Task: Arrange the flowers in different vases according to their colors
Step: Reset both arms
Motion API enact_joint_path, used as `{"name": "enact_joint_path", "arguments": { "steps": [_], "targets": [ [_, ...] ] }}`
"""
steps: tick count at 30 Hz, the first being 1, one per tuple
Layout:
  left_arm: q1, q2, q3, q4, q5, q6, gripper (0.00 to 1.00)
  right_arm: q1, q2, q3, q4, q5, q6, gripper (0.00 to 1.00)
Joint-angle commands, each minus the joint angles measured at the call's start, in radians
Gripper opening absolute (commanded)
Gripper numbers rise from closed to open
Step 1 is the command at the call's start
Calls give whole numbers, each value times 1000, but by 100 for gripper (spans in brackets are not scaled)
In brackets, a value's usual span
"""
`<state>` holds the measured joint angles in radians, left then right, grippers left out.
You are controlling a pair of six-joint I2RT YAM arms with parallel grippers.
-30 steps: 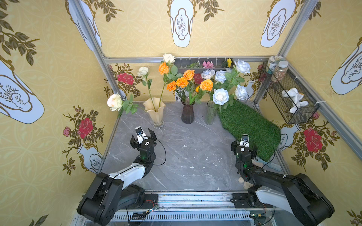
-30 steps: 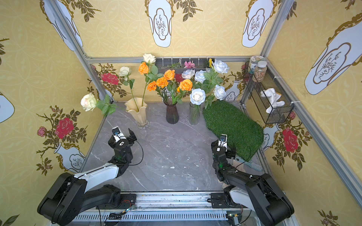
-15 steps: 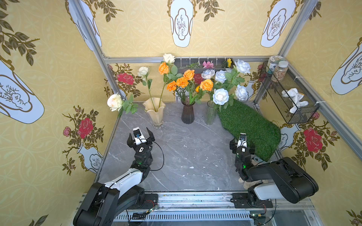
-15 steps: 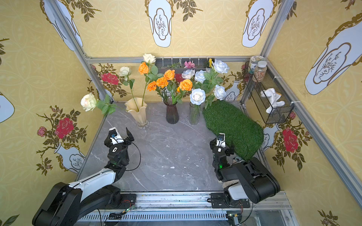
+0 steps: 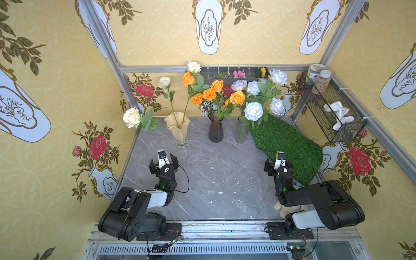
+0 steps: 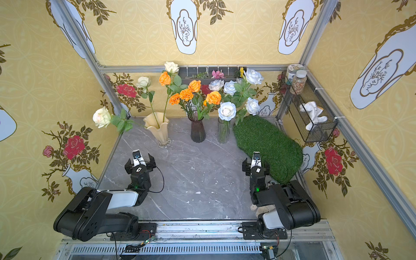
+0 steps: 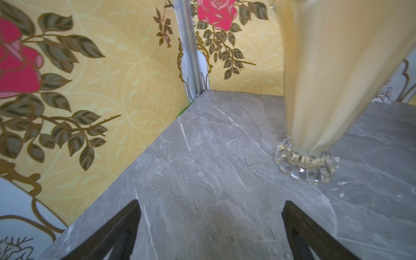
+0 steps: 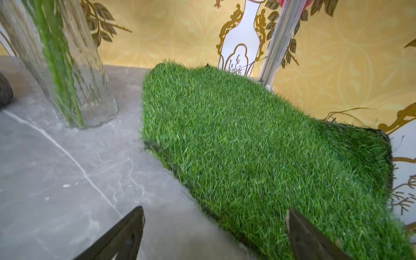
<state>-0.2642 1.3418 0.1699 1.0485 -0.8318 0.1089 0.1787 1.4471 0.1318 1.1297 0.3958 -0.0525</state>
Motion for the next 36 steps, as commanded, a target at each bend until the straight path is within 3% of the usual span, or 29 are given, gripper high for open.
{"name": "enact_joint_path", "arguments": {
  "steps": [1, 9, 13, 15, 32, 36],
  "targets": [
    [24, -33, -14, 7, 42, -64, 100, -4, 9, 28, -41, -1, 27, 97],
    [119, -120, -27, -116, 199, -152, 100, -9, 1, 35, -70, -3, 36, 97],
    [222, -79, -11, -156, 447, -180, 100, -13, 3, 44, -80, -5, 41, 97],
    [239, -29, 9, -124, 468, -173, 100, -16, 3, 45, -86, -5, 43, 97],
    [241, -35, 6, -123, 451, -180, 100, -27, 6, 61, -117, -15, 52, 97],
    [266, -28, 24, -150, 491, -193, 100, -34, 4, 64, -125, -39, 52, 97]
  ]
}}
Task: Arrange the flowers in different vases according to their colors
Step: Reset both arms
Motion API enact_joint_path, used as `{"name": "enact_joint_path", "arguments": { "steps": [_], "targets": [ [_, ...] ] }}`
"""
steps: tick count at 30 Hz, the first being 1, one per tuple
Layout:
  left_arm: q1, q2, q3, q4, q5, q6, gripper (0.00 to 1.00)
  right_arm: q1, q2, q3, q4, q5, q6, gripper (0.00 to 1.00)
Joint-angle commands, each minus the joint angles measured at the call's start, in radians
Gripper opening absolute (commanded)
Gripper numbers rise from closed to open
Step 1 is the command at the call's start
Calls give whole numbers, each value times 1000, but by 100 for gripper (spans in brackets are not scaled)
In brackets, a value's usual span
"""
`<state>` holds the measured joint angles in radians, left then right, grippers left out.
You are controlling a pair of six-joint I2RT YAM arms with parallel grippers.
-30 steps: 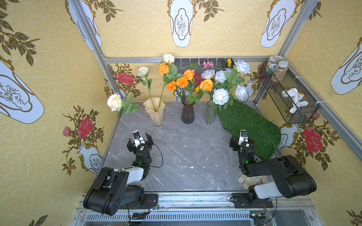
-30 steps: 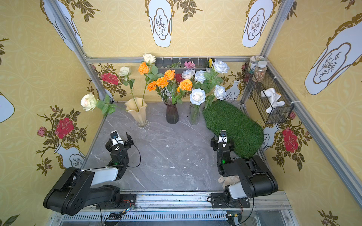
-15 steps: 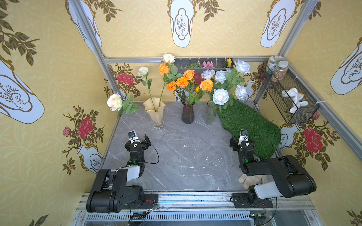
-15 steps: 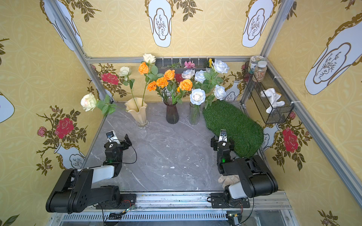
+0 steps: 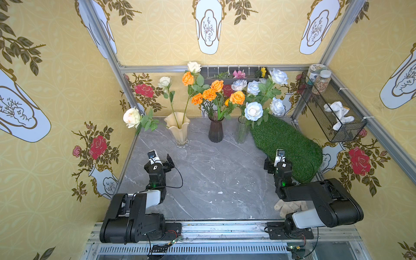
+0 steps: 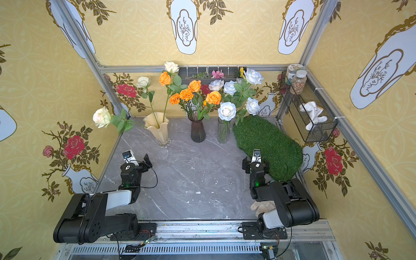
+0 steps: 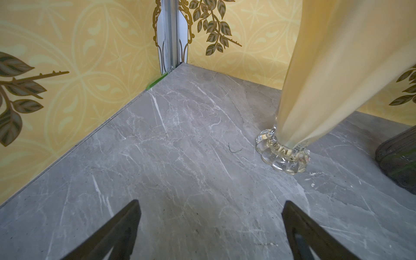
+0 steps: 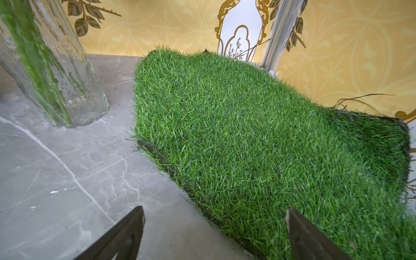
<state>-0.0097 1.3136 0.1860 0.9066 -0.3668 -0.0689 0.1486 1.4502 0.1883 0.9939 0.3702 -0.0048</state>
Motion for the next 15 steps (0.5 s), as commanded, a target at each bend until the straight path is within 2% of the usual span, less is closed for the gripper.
{"name": "enact_joint_path", "arguments": {
  "steps": [1, 6, 15],
  "targets": [
    [11, -5, 6, -16, 21, -17, 100, -6, 0, 7, 11, -13, 5, 97],
    [11, -43, -23, 0, 36, -14, 100, -5, -3, 5, 14, -10, 5, 97],
    [11, -23, -9, -3, 54, -6, 100, -5, -1, 5, 12, -11, 4, 97]
  ]
}}
